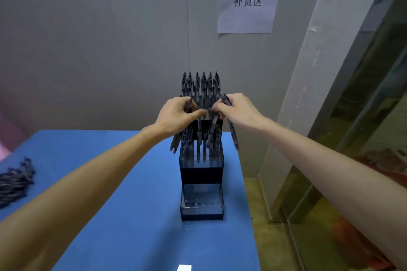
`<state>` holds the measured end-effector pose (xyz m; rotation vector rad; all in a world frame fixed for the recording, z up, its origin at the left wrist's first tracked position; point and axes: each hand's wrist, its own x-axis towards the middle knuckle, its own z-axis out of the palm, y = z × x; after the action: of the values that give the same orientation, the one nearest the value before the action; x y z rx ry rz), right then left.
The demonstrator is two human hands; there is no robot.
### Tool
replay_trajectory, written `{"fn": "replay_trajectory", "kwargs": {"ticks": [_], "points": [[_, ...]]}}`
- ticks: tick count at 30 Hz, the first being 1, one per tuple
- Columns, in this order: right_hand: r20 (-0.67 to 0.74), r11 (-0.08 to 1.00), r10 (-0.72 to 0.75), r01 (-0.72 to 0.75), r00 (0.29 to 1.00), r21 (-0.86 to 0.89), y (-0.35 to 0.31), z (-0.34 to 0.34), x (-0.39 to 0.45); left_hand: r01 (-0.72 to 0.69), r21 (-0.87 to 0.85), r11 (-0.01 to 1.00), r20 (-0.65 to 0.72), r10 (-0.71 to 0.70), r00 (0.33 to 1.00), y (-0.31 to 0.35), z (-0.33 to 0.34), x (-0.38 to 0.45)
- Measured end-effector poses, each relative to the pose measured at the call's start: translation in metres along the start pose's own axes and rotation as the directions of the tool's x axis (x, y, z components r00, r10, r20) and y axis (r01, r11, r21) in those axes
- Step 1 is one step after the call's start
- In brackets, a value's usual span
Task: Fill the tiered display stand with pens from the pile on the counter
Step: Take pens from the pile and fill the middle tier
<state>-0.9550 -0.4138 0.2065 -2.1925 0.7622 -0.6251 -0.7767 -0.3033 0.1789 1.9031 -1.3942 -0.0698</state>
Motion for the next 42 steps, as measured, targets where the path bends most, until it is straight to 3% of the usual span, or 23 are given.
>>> {"fn": "replay_trajectory", "kwargs": {"ticks": [6, 9, 13, 16, 23, 28, 34, 42], "points": [[-0.099, 0.995, -0.061, 0.068, 0.993, 0.071, -0.001, -0.015, 0.03, 0.022, 0.0, 1.0, -0.133, -0.022, 0.991, 0.016, -0.011, 0.017], [-0.065, 0.994, -0.101, 0.103, 0.993, 0.027, 0.001, -0.008, 0.036, 0.03, 0.044, 0.999, -0.162, -0.022, 0.986, 0.016, -0.01, 0.019], [-0.055, 0.99, -0.141, 0.14, 0.988, -0.022, 0.003, 0.0, 0.038, 0.05, 0.088, 0.995, -0.134, -0.038, 0.99, 0.008, -0.004, 0.016], [-0.001, 0.978, -0.149, 0.147, 0.989, -0.15, 0.006, 0.007, 0.038, 0.084, 0.137, 0.987, -0.078, -0.073, 0.994, 0.0, 0.003, 0.016], [0.238, 0.96, -0.038, 0.102, 0.971, -0.262, 0.023, 0.02, 0.042, 0.182, 0.196, 0.964, 0.002, -0.186, 0.983, -0.017, 0.011, 0.015], [0.281, 0.948, -0.046, 0.13, 0.959, -0.289, 0.02, 0.026, 0.042, 0.202, 0.098, 0.974, 0.024, -0.205, 0.978, -0.019, 0.015, 0.013], [0.219, 0.916, -0.086, 0.164, 0.972, -0.365, 0.017, 0.028, 0.044, 0.213, -0.007, 0.977, -0.009, -0.213, 0.977, -0.022, 0.017, 0.013], [0.287, 0.89, -0.049, 0.172, 0.957, -0.421, 0.018, 0.026, 0.042, 0.18, 0.052, 0.982, 0.018, -0.181, 0.983, -0.024, 0.024, 0.009]]}}
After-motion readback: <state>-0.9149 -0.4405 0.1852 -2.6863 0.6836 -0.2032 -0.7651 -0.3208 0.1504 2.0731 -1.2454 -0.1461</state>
